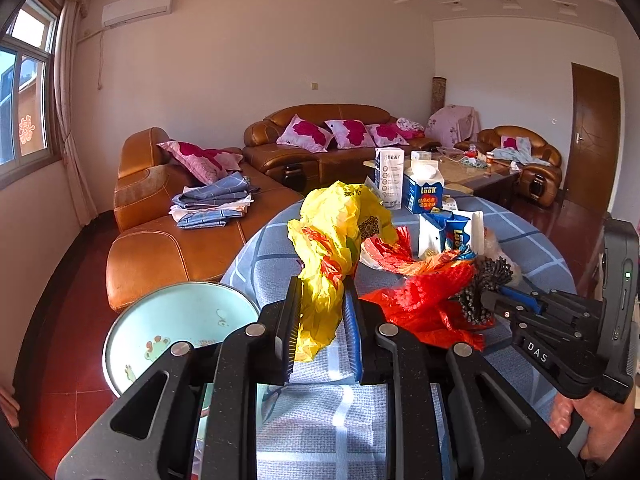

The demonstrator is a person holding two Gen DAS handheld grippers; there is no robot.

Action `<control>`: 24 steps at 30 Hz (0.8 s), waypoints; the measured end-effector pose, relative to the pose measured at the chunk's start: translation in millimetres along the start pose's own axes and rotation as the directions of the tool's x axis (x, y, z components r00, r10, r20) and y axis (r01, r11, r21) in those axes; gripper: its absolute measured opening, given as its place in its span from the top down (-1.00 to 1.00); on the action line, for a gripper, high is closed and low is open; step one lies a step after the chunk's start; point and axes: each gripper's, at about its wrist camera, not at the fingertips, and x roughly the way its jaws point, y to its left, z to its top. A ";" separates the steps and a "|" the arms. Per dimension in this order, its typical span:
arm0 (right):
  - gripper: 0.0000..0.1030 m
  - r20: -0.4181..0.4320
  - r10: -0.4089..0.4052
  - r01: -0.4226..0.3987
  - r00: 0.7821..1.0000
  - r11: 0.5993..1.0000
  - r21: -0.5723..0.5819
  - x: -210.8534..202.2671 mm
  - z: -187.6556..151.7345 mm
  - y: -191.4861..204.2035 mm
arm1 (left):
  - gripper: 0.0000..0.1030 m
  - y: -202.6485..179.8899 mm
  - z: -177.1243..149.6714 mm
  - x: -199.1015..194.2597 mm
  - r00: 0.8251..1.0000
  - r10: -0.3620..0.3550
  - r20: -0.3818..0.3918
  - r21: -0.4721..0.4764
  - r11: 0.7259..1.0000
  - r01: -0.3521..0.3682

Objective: Collect trash
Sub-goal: 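Grasp the black wire scrubber with the right tool, then carry the yellow bag with the left tool while the right tool carries the scrubber toward the teal bucket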

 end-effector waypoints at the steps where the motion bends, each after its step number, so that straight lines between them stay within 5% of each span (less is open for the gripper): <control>1: 0.79 0.014 0.001 -0.001 1.000 1.000 -0.004 -3.7 3.1 1.9 | 0.61 2.8 0.6 -3.5 1.000 0.003 0.001 -0.005 1.000 -0.003; 7: 0.79 0.111 0.000 0.012 0.994 0.994 -0.108 -25.2 24.3 19.5 | 0.61 18.2 -0.6 -11.5 0.999 0.051 0.007 -0.023 0.998 -0.051; 24: 0.79 0.143 0.103 -0.073 0.984 0.977 -0.202 -4.4 67.3 48.4 | 0.61 74.5 -3.4 -4.1 0.987 0.163 -0.015 -0.104 0.981 -0.163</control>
